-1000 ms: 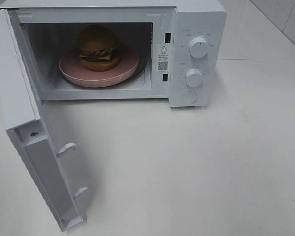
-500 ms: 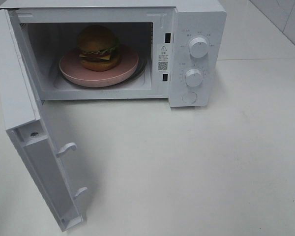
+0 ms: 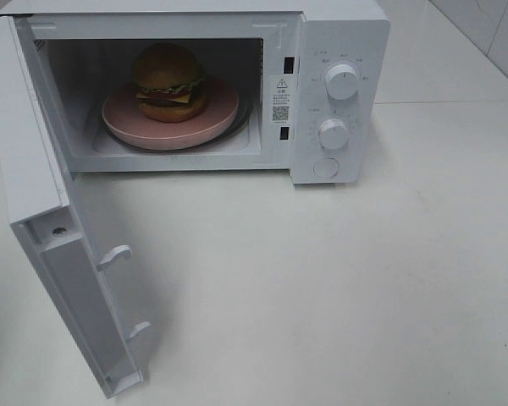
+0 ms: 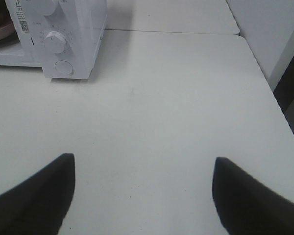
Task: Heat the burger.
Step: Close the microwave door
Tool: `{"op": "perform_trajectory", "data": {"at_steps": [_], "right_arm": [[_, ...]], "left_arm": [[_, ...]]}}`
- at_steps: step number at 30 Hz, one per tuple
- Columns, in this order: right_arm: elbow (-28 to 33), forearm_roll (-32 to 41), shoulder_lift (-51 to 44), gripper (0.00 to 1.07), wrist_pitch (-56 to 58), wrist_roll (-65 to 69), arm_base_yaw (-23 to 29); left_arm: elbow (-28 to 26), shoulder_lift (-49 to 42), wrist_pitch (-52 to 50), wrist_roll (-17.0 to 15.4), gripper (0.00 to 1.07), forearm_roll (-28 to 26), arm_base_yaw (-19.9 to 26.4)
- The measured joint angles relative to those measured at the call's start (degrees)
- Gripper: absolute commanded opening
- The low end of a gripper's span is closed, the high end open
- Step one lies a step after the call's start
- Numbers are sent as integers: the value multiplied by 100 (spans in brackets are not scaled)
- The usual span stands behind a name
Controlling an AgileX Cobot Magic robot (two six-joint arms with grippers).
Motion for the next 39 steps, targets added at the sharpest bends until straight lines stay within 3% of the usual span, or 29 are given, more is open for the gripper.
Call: {"op": "perform_trajectory", "data": {"at_steps": [6,14,19,21,22,24,25,26,27,29,30,31,34,39], "right_arm": [[0,0,0,73,0,0,0],[0,0,0,73,0,0,0],[0,0,0,73,0,0,0],[0,0,0,73,0,0,0],[0,0,0,73,0,0,0],[0,0,0,73,0,0,0],[0,0,0,73,0,0,0],[0,0,0,73,0,0,-6],[0,0,0,73,0,0,-6],[0,0,0,73,0,0,-6],[0,0,0,73,0,0,-6],[0,0,0,73,0,0,-6],[0,0,0,73,0,0,-6],[0,0,0,73,0,0,-6]], "left_arm": [[539,796,-1788,0,0,0,0],[773,1713,-3380,-6,0,23,0],[802,2406,-4079,-367,0,246,0],[808,2859,-4595,-882,0,739,0],[808,2859,-4595,-882,0,739,0],[808,3283,-5220,-1409,0,1564,0],[808,3283,-5220,-1409,0,1564,0],[808,3564,-5649,-1719,0,2206,0],[808,3564,-5649,-1719,0,2206,0],[808,4011,-6268,-2091,0,3186,0],[808,4011,-6268,-2091,0,3186,0],[808,4337,-6663,-2229,0,3713,0],[802,4744,-7145,-2275,0,4125,0],[796,5265,-7666,-2303,0,4263,0]]}}
